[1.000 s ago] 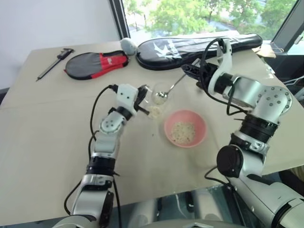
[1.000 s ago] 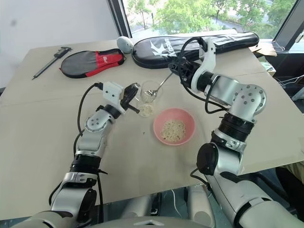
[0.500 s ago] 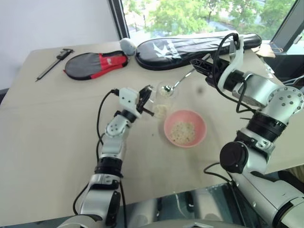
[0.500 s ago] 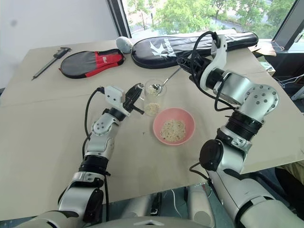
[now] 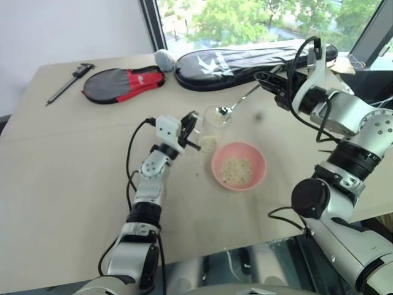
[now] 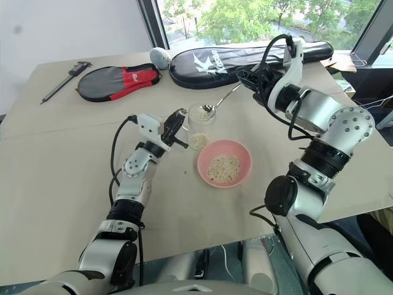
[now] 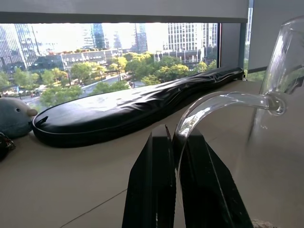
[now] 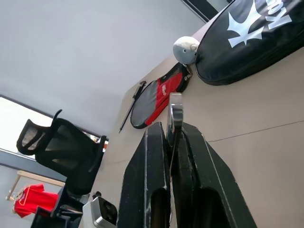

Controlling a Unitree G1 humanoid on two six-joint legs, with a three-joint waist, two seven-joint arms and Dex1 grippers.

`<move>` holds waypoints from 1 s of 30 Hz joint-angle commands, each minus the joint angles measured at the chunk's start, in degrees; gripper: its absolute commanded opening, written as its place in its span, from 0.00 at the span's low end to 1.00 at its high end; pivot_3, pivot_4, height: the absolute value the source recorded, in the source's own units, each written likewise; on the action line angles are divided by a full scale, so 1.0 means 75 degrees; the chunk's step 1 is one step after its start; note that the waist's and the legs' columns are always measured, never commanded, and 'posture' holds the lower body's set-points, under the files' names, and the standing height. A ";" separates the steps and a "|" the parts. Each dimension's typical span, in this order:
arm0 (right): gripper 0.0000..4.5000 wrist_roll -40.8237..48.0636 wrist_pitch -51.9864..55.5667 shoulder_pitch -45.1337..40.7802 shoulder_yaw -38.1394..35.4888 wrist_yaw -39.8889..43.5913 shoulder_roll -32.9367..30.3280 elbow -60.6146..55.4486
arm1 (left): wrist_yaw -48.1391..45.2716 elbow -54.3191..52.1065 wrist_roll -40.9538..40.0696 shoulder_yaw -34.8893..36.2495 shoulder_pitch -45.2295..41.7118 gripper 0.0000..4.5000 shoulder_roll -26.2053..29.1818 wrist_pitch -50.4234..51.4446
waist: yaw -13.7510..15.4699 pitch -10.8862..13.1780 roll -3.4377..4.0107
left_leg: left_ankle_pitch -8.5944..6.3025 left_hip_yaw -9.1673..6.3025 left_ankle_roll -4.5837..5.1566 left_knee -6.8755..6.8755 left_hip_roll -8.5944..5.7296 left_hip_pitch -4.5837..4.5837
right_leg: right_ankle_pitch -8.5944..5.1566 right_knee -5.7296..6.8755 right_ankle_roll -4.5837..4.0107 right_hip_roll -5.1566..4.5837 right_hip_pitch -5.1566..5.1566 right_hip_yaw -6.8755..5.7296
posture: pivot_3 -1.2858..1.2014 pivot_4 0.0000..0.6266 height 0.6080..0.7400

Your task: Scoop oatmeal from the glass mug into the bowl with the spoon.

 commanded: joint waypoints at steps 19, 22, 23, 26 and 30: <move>0.00 0.4329 -0.0029 0.0420 -0.0001 -0.2147 -0.0519 0.0105 | 0.0023 0.0369 0.0006 0.0148 -0.0301 0.01 0.0067 -0.0431 | 0.0003 -0.0001 -0.0002 | -0.0004 0.0006 0.0009 0.0000 0.0004 0.0001 | 0.0000 0.0000 0.0000 0.0001 0.0001 0.0002 | 0.52 0.24 1.00; 0.00 0.5789 -0.0706 0.1101 0.0859 -0.2705 -0.1018 -0.0045 | 0.0007 0.0438 0.0015 0.0134 -0.0331 0.01 0.0069 -0.0450 | 0.0008 -0.0002 -0.0002 | -0.0004 0.0007 0.0011 0.0000 0.0004 0.0001 | 0.0000 -0.0002 0.0001 0.0000 0.0004 0.0002 | 0.52 0.24 1.00; 0.00 0.6304 -0.1021 0.1362 0.1205 -0.2896 -0.1244 -0.0126 | -0.0004 0.0470 0.0014 0.0132 -0.0343 0.01 0.0075 -0.0458 | 0.0002 -0.0002 -0.0002 | -0.0005 0.0006 0.0012 0.0000 0.0004 0.0002 | 0.0000 -0.0004 0.0001 0.0000 0.0007 0.0001 | 0.52 0.24 1.00; 0.00 0.7380 -0.1835 0.1985 0.2034 -0.3236 -0.1857 -0.0390 | -0.0024 0.0539 0.0015 0.0129 -0.0368 0.01 0.0088 -0.0477 | -0.0003 -0.0002 -0.0002 | -0.0005 0.0015 0.0015 0.0000 0.0004 0.0005 | 0.0000 -0.0004 0.0001 0.0001 0.0008 0.0006 | 0.52 0.24 1.00; 0.00 0.7554 -0.2411 0.2541 0.2569 -0.3028 -0.2368 -0.0749 | -0.0047 0.0590 0.0020 0.0129 -0.0389 0.01 0.0102 -0.0485 | -0.0003 -0.0004 -0.0005 | -0.0009 0.0032 0.0023 0.0000 0.0010 0.0017 | 0.0000 -0.0003 0.0002 0.0007 0.0015 0.0018 | 0.52 0.24 1.00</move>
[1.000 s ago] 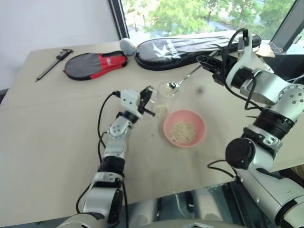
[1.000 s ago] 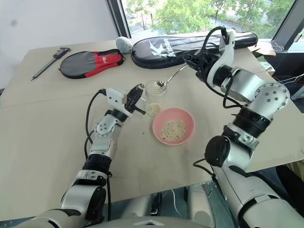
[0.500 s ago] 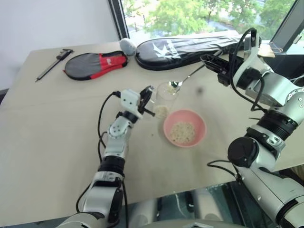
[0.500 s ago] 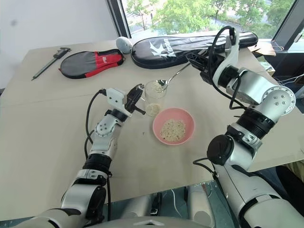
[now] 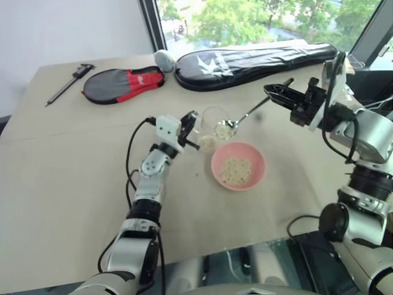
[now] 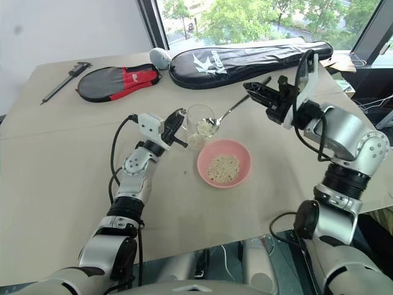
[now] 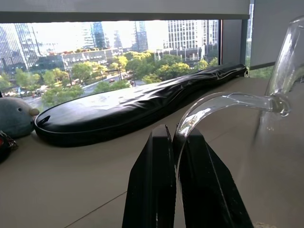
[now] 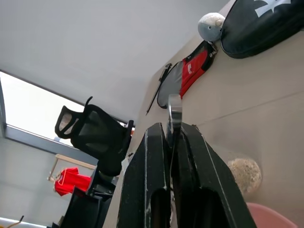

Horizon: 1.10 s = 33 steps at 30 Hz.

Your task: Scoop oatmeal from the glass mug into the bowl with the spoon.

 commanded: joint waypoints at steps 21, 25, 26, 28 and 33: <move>0.00 -0.1585 -0.0934 0.0437 0.2538 0.2692 -0.3158 -0.1771 | -0.0001 0.0042 0.0020 0.0086 -0.0068 0.01 0.0068 -0.0181 | 0.0032 -0.0004 -0.0008 | -0.0006 0.0002 0.0010 0.0011 0.0008 0.0007 | 0.0000 -0.0020 0.0003 0.0010 0.0020 -0.0001 | 0.52 0.24 1.00; 0.00 -0.3157 -0.1046 0.0268 0.3098 0.3869 -0.3470 -0.2339 | 0.0030 -0.0010 0.0082 0.0051 -0.0043 0.01 0.0127 0.0059 | 0.0036 -0.0006 -0.0011 | -0.0006 0.0001 0.0010 0.0011 0.0009 0.0006 | 0.0000 -0.0022 0.0004 0.0010 0.0021 -0.0004 | 0.52 0.24 1.00; 0.00 -0.3451 -0.1110 0.0244 0.3180 0.4111 -0.3497 -0.2442 | 0.0030 -0.0043 0.0055 0.0066 -0.0028 0.01 0.0124 0.0085 | 0.0036 -0.0007 -0.0012 | -0.0006 0.0002 0.0010 0.0012 0.0007 0.0007 | 0.0000 -0.0023 0.0004 0.0008 0.0021 -0.0003 | 0.52 0.24 1.00; 0.00 -0.4135 -0.1187 0.0097 0.3455 0.4724 -0.3668 -0.2759 | 0.0023 -0.0138 -0.0025 0.0108 0.0018 0.01 0.0118 0.0123 | 0.0036 -0.0007 -0.0011 | -0.0006 0.0001 0.0010 0.0013 0.0007 0.0007 | 0.0001 -0.0024 0.0004 0.0008 0.0022 -0.0003 | 0.52 0.24 1.00; 0.00 -0.5788 -0.1472 -0.0110 0.4073 0.6112 -0.4109 -0.3268 | 0.0046 -0.0281 -0.0032 0.0111 0.0127 0.01 0.0113 0.0178 | 0.0038 -0.0007 -0.0012 | -0.0006 -0.0006 0.0009 0.0014 0.0006 0.0006 | 0.0001 -0.0026 0.0004 0.0008 0.0020 -0.0010 | 0.52 0.24 1.00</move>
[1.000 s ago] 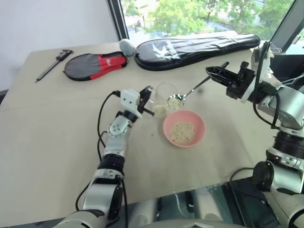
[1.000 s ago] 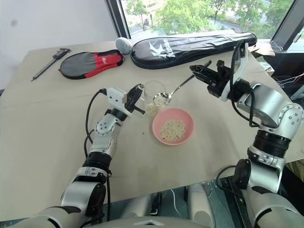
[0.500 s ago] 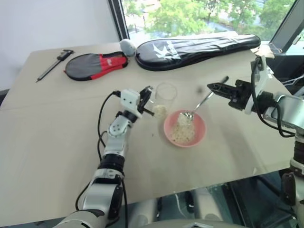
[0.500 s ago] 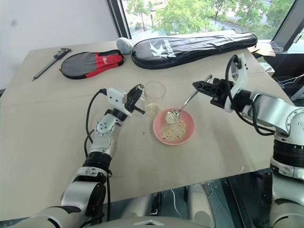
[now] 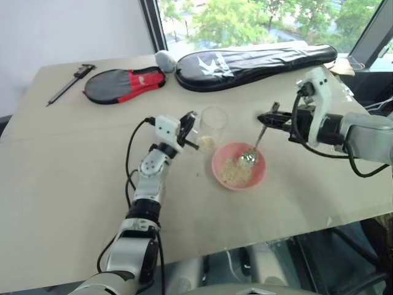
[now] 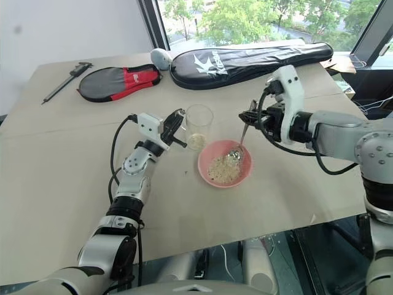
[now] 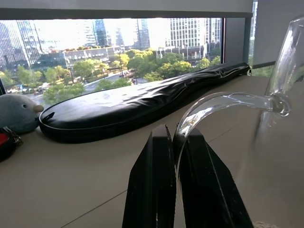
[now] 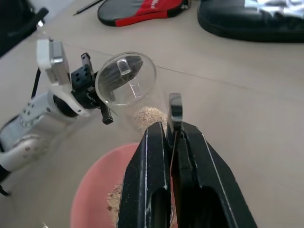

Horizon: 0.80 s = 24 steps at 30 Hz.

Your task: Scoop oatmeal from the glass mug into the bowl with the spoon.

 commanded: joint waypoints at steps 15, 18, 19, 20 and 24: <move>0.00 -0.0639 0.0511 -0.0625 -0.0812 0.1015 0.0909 0.0386 | 0.0151 -0.0593 -0.0042 0.0109 0.0350 0.01 0.0014 0.0145 | 0.0022 -0.0003 -0.0007 | 0.0001 -0.0009 -0.0004 0.0000 -0.0003 -0.0001 | 0.0001 -0.0006 -0.0002 -0.0016 0.0001 -0.0002 | 0.52 0.24 1.00; 0.00 0.0398 0.0956 -0.0803 -0.1527 -0.0111 0.1509 0.1428 | 0.0167 -0.0646 -0.0032 0.0109 0.0430 0.01 0.0025 0.0145 | 0.0021 -0.0005 -0.0010 | 0.0001 -0.0008 -0.0004 -0.0001 -0.0003 -0.0002 | 0.0002 -0.0006 -0.0003 -0.0038 0.0000 0.0001 | 0.52 0.24 1.00; 0.00 0.0393 0.1046 -0.0797 -0.1580 -0.0180 0.1522 0.1529 | 0.0177 -0.0668 -0.0022 0.0105 0.0453 0.01 0.0025 0.0153 | 0.0024 -0.0005 -0.0009 | 0.0001 -0.0009 -0.0005 -0.0002 -0.0001 0.0000 | 0.0002 -0.0006 -0.0003 -0.0039 0.0000 0.0002 | 0.52 0.24 1.00; 0.00 0.0325 0.1136 -0.0749 -0.1567 -0.0187 0.1495 0.1527 | 0.0186 -0.0686 -0.0012 0.0103 0.0472 0.01 0.0029 0.0157 | 0.0030 -0.0005 -0.0009 | 0.0001 -0.0010 -0.0005 -0.0002 -0.0003 -0.0003 | 0.0002 -0.0005 -0.0004 -0.0043 -0.0002 0.0001 | 0.52 0.24 1.00; 0.00 0.0714 0.1415 -0.0633 -0.1712 -0.0614 0.1699 0.1676 | 0.0235 -0.0751 0.0001 0.0112 0.0527 0.01 0.0030 0.0189 | 0.0015 -0.0005 -0.0008 | 0.0000 -0.0011 -0.0004 -0.0005 -0.0002 -0.0004 | 0.0002 -0.0007 -0.0004 -0.0041 -0.0003 -0.0001 | 0.52 0.24 1.00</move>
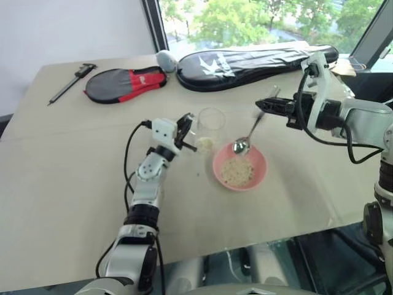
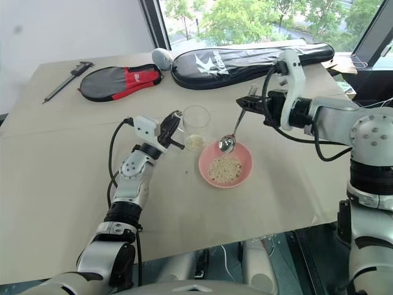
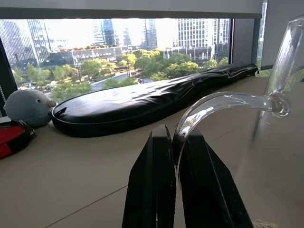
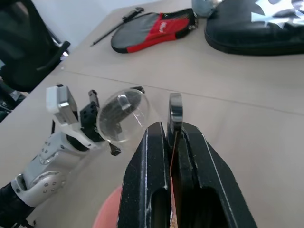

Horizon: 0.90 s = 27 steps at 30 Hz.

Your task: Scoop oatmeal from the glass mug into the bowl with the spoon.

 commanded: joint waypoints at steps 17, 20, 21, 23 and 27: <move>0.00 0.1843 -0.1172 -0.1588 -0.0804 -0.2574 0.1565 0.1777 | 0.0050 -0.0644 -0.0246 0.0023 0.0483 0.01 -0.0089 0.0288 | -0.0018 -0.0002 0.0002 | -0.0001 0.0012 0.0003 0.0001 0.0002 0.0005 | 0.0001 0.0010 0.0001 0.0028 0.0003 0.0007 | 0.52 0.24 1.00; 0.00 0.0914 -0.1247 -0.1584 -0.0324 -0.2110 0.1600 0.1642 | 0.0085 -0.0830 -0.0361 0.0052 0.0599 0.01 -0.0131 0.0408 | -0.0015 -0.0002 0.0002 | -0.0001 0.0015 0.0003 0.0001 0.0001 0.0002 | 0.0001 0.0010 0.0002 0.0025 0.0000 0.0010 | 0.52 0.24 1.00; 0.00 0.0558 -0.1333 -0.1573 -0.0147 -0.1940 0.1641 0.1639 | 0.0101 -0.0890 -0.0374 0.0057 0.0644 0.01 -0.0141 0.0448 | -0.0015 -0.0002 0.0002 | -0.0001 0.0013 0.0003 0.0001 0.0002 0.0000 | 0.0001 0.0009 0.0001 0.0026 -0.0001 0.0008 | 0.52 0.24 1.00; 0.00 0.0034 -0.1465 -0.1589 0.0108 -0.1626 0.1737 0.1666 | 0.0093 -0.1012 -0.0421 0.0046 0.0738 0.01 -0.0162 0.0542 | -0.0013 -0.0003 0.0004 | -0.0001 0.0013 0.0003 0.0001 0.0000 0.0000 | 0.0001 0.0008 0.0001 0.0027 -0.0001 0.0006 | 0.52 0.24 1.00; 0.00 -0.1326 -0.1908 -0.1691 0.1053 -0.0480 0.1824 0.1414 | 0.0124 -0.1314 -0.0526 0.0022 0.1005 0.01 -0.0265 0.0865 | -0.0028 -0.0006 0.0008 | -0.0001 0.0014 0.0003 0.0001 -0.0001 0.0007 | 0.0001 0.0011 0.0001 0.0030 0.0001 0.0007 | 0.52 0.24 1.00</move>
